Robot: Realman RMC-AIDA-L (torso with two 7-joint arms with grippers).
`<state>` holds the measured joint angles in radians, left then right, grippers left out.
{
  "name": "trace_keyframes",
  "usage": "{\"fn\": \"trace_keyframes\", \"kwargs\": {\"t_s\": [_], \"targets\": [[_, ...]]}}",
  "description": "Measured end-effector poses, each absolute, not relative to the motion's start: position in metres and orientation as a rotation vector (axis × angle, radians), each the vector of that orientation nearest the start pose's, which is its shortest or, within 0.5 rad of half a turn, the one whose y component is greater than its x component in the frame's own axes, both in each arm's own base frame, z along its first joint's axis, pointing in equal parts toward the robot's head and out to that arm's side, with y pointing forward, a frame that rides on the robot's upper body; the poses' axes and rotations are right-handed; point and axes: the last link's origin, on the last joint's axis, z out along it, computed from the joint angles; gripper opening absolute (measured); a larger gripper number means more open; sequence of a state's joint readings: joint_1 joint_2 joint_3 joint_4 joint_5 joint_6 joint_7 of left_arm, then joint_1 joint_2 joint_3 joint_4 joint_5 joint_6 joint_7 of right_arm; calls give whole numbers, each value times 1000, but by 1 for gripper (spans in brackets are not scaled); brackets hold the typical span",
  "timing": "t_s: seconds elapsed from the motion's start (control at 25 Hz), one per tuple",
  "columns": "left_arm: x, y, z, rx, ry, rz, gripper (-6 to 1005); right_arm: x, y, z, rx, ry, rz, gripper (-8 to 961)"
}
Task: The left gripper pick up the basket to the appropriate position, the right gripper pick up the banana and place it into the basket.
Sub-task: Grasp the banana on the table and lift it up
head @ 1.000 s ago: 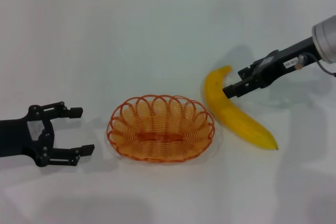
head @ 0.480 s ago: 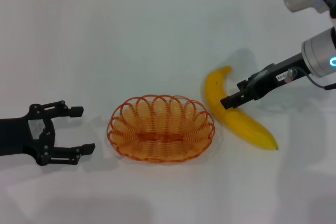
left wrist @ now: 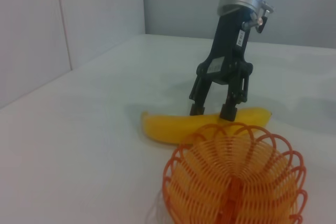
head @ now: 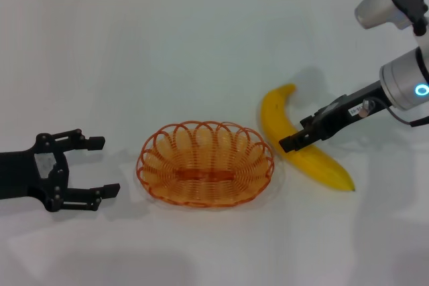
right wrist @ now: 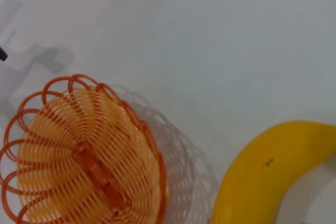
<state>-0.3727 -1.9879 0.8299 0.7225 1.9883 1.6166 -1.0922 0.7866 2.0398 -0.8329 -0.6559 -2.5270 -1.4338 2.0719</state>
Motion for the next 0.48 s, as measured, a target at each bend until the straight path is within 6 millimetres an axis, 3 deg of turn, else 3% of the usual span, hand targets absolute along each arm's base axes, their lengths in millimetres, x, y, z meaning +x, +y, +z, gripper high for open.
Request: {"fn": "trace_keyframes", "kwargs": {"t_s": [0.48], "targets": [[-308, 290, 25, -2827, -243, -450, 907, 249, 372, -23, -2764, 1187, -177, 871]]}}
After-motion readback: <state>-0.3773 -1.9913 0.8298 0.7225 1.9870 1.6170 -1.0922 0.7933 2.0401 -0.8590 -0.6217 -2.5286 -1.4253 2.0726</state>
